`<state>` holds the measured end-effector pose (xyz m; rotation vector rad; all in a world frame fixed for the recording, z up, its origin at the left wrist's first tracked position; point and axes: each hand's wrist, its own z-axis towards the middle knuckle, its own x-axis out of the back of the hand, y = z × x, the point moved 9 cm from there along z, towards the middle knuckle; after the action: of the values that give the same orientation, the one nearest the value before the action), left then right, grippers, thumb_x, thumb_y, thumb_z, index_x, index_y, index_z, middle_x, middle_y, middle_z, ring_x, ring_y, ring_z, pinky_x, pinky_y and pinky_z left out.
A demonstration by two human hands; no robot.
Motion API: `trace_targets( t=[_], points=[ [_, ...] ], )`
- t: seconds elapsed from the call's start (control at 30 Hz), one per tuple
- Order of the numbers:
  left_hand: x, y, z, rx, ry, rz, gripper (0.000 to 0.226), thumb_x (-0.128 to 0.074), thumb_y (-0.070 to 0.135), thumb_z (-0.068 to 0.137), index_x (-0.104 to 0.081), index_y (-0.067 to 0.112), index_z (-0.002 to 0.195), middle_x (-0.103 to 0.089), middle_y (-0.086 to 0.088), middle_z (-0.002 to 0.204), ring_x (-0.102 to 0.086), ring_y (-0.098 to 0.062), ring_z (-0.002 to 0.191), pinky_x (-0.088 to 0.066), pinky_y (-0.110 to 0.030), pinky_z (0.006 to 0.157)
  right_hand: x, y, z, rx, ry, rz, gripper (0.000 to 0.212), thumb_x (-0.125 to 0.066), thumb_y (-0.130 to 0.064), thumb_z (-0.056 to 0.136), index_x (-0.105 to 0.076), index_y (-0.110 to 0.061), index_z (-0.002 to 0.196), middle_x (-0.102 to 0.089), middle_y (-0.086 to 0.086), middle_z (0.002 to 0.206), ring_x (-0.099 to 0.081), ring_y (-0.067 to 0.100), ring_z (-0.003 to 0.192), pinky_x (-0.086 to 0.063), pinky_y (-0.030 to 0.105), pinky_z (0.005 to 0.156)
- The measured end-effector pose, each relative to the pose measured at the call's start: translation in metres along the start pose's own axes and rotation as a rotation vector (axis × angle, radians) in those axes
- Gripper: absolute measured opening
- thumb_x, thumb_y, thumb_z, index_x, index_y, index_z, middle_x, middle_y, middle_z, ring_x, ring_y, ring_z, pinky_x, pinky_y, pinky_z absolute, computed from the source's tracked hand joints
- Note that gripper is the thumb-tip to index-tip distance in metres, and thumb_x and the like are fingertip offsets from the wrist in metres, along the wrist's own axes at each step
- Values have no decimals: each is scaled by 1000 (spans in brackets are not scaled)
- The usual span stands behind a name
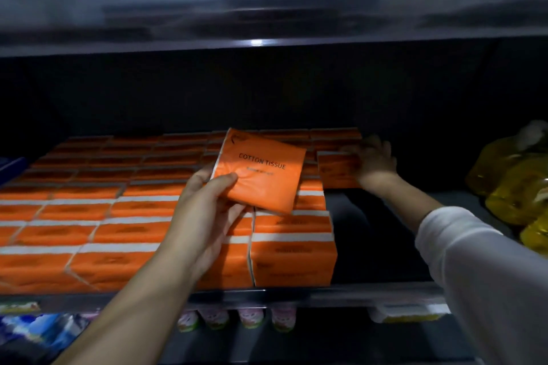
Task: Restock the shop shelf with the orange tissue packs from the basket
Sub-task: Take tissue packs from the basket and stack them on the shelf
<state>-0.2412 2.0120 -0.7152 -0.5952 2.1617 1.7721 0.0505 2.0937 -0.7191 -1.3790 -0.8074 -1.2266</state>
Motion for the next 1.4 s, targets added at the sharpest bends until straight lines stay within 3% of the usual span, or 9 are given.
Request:
trace_targets(
  t=[0.23, 0.43, 0.6, 0.77, 0.9, 0.97, 1.03, 1.23, 1.4],
  points=[
    [-7, -2, -2, -11, -54, 35, 14, -51, 3, 92, -59, 12, 98, -74, -6, 86, -71, -15, 86, -58, -26, 73, 6, 2, -10, -38, 174, -21, 53, -51, -17, 89, -40, -30, 139, -41, 7, 141, -29, 33, 129, -26, 44, 105],
    [-22, -6, -13, 0, -70, -14, 30, -50, -1, 91, -57, 7, 119, -73, -12, 100, -70, -20, 92, -59, -29, 75, 31, 8, -36, 14, 314, 556, 29, -56, -22, 91, -62, -16, 118, -59, 7, 121, -52, 22, 113, -40, 27, 96],
    [-50, -13, -27, 6, -149, -55, 36, -49, -3, 90, -54, 9, 123, -71, -13, 105, -70, -22, 94, -58, -29, 70, 49, -12, -78, 30, 35, 1110, 36, -50, -43, 92, -60, -18, 117, -66, 3, 114, -61, 16, 106, -47, 33, 95],
    [-83, -24, -42, -8, -227, 10, 38, -50, -3, 90, -51, 12, 125, -67, -15, 115, -67, -24, 103, -56, -37, 86, 44, -23, -120, 36, -279, 1330, 34, -65, -20, 85, -53, -16, 117, -68, 2, 110, -66, 15, 100, -56, 35, 83],
    [-86, -18, -38, -378, -210, 754, 48, -64, 18, 89, -45, 18, 133, -57, -2, 124, -57, -17, 115, -40, -34, 106, 46, 17, -121, -79, -106, 1355, 47, -71, -10, 79, -48, -11, 121, -67, 6, 110, -66, 20, 99, -55, 36, 82],
    [-86, -14, -41, -642, -182, 1235, 55, -61, 26, 90, -40, 16, 140, -47, 3, 129, -45, -14, 124, -26, -17, 105, 46, 42, -116, -138, 6, 1359, 45, -69, -4, 79, -47, -9, 117, -65, 7, 107, -65, 18, 93, -55, 33, 78],
    [-80, -21, -40, -730, -209, 1470, 48, -55, 27, 93, -47, 10, 137, -49, -5, 133, -45, -22, 125, -25, -20, 104, 41, 63, -111, -174, 82, 1304, 39, -68, 0, 79, -47, -9, 111, -63, 8, 104, -64, 16, 87, -55, 30, 72],
    [-63, -43, -27, -661, -178, 1671, 56, -31, 39, 91, -58, 6, 127, -53, -15, 136, -48, -33, 127, -31, -40, 109, 3, 86, -90, -230, 85, 1074, 37, -73, -1, 76, -50, -20, 98, -63, 0, 98, -63, 20, 96, -53, 42, 86],
    [-63, -44, -26, -685, -145, 1680, 49, -36, 32, 91, -63, 5, 121, -59, -16, 129, -54, -32, 121, -34, -42, 106, -15, 70, -66, -195, 83, 901, 52, -75, -6, 75, -51, -13, 121, -60, -5, 98, -59, 18, 98, -49, 35, 91]
  ],
)
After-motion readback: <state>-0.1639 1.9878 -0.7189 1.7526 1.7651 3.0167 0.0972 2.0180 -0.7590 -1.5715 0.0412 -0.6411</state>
